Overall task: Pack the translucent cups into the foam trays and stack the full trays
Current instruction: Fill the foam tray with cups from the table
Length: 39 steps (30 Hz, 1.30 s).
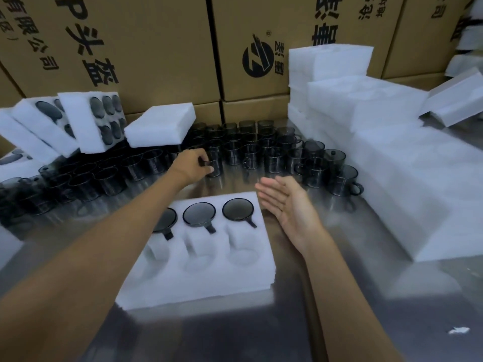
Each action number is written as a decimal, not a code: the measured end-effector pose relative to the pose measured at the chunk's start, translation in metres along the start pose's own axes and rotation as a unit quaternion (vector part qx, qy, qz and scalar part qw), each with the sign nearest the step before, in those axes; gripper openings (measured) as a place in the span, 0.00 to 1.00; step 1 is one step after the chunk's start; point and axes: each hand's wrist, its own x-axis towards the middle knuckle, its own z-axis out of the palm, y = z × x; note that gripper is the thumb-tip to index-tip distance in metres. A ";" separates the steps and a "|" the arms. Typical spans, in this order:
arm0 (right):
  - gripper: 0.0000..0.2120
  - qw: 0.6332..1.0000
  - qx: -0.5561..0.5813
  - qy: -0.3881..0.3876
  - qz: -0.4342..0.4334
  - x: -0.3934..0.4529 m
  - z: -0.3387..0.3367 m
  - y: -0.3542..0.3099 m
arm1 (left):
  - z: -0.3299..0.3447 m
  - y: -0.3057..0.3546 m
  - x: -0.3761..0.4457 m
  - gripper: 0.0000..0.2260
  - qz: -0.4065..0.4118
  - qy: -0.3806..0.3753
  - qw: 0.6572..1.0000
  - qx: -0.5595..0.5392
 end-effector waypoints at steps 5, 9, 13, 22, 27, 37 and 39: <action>0.17 0.999 0.037 0.000 0.003 -0.002 -0.001 -0.002 | -0.014 -0.005 -0.031 0.15 0.020 0.005 0.999 -0.033; 0.17 0.998 0.065 0.000 0.007 -0.007 0.000 -0.005 | -0.039 0.010 -0.066 0.14 0.059 0.057 0.994 -0.066; 0.17 0.998 0.064 0.004 0.008 -0.013 0.003 -0.008 | -0.058 0.046 -0.119 0.15 0.124 0.105 0.976 -0.144; 0.19 0.994 0.112 0.016 0.004 -0.023 0.000 -0.010 | -0.006 0.076 -0.208 0.45 0.084 0.041 0.978 -0.185; 0.18 0.994 0.108 0.022 0.001 -0.024 0.000 -0.010 | 0.001 0.075 -0.220 0.27 0.106 0.111 0.969 -0.194; 0.19 0.994 -0.098 -0.047 -0.013 -0.032 0.004 -0.020 | 0.007 0.074 -0.227 0.33 0.143 0.128 0.979 -0.070; 0.19 0.974 -0.191 -0.116 -0.022 -0.041 0.004 -0.024 | 0.006 0.071 -0.228 0.35 0.139 0.121 0.980 -0.076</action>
